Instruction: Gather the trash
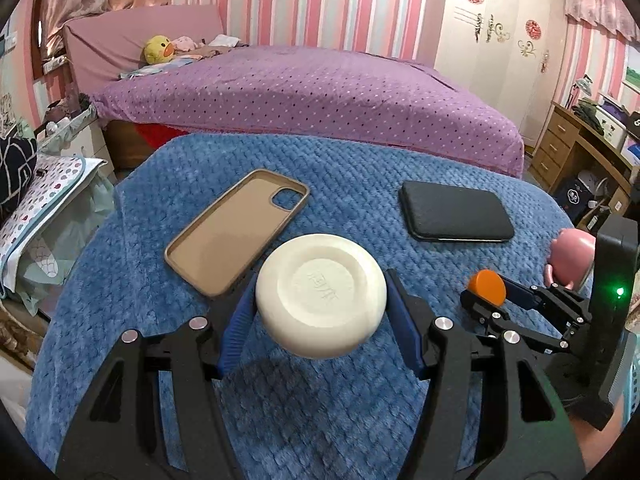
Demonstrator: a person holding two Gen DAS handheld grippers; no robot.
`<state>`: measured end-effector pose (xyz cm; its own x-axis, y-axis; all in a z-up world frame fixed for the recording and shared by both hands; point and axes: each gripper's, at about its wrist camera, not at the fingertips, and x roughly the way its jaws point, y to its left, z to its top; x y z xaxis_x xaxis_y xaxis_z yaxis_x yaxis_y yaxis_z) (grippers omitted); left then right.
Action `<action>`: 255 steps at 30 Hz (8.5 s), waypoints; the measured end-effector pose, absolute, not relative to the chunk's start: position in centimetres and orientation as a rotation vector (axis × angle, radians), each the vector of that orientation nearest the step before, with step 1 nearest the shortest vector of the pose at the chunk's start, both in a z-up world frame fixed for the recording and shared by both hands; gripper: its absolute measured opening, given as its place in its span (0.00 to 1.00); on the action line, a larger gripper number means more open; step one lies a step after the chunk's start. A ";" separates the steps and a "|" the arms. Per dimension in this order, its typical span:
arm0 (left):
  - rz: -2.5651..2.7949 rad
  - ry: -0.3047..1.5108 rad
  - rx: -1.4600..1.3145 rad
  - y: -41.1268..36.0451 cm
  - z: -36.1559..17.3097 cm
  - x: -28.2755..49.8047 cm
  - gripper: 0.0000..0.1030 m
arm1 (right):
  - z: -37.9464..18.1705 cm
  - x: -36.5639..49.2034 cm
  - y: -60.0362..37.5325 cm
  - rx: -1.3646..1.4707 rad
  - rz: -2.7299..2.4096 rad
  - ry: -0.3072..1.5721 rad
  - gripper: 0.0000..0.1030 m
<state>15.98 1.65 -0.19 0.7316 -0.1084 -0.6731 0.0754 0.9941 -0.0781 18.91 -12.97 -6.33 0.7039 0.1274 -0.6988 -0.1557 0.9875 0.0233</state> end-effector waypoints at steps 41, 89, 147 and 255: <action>-0.476 0.610 -0.026 -13.6 5.2 -1.4 0.59 | 9.6 -9.5 -36.0 0.118 -0.072 0.502 0.38; -0.491 0.573 0.166 -26.2 6.7 -5.2 0.94 | 10.1 -16.5 -48.9 0.275 -0.445 0.380 0.89; -0.047 0.490 -0.018 0.8 3.7 -1.4 0.95 | 5.2 -4.9 -23.8 0.097 -0.069 0.431 0.95; -0.050 0.484 -0.030 0.9 4.3 -1.8 0.95 | 4.4 -4.7 -24.1 0.071 -0.070 0.454 0.95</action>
<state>-1.78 0.87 4.31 0.8842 -0.0549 -0.4640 0.0408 0.9984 -0.0404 -4.70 -24.13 4.45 0.8965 -0.0516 -0.4400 0.0834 0.9951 0.0532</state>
